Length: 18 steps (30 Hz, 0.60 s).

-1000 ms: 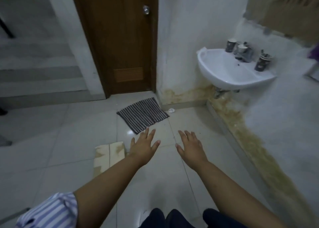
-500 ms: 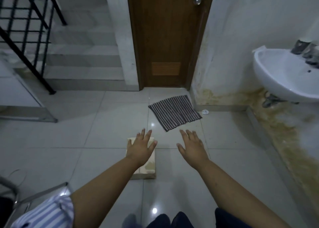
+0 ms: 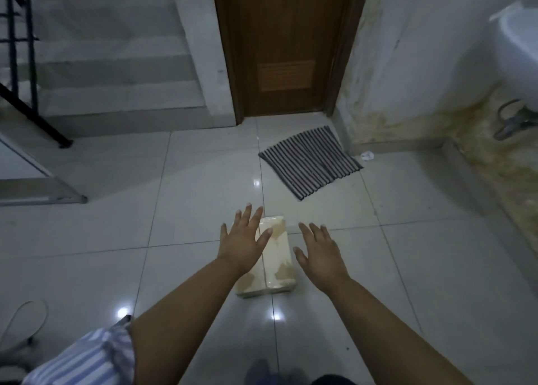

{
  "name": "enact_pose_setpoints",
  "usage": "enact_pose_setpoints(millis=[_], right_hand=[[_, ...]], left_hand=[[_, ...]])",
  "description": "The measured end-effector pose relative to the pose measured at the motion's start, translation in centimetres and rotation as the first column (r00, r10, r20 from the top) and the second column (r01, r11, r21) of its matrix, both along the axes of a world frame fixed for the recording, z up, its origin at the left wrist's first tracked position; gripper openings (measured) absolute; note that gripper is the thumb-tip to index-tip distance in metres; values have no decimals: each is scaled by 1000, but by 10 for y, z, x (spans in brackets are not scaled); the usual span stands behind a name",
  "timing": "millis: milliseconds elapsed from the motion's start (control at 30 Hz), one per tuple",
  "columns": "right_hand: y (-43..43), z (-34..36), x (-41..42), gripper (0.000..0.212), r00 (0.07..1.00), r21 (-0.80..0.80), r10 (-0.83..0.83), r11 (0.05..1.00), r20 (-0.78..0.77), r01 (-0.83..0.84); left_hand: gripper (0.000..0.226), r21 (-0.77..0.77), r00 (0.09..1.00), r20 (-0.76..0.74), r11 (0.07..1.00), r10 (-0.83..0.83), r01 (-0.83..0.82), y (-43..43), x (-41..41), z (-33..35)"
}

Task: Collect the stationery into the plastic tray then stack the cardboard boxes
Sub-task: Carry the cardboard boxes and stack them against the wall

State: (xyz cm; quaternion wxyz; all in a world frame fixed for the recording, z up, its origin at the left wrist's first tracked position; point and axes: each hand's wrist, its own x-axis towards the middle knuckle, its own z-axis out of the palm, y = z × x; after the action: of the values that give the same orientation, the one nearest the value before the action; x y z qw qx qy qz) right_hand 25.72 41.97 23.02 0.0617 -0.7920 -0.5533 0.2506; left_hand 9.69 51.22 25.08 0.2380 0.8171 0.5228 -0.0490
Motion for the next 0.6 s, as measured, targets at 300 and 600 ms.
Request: enact_pose_setpoints(millis=[300, 600], right_hand=[[54, -137, -6, 59, 997, 28, -46, 999, -58, 47], [60, -328, -21, 65, 998, -79, 11, 997, -67, -16]], left_hand=[[61, 18, 999, -33, 999, 27, -26, 48, -1, -151], [62, -79, 987, -47, 984, 156, -159, 47, -15, -337]])
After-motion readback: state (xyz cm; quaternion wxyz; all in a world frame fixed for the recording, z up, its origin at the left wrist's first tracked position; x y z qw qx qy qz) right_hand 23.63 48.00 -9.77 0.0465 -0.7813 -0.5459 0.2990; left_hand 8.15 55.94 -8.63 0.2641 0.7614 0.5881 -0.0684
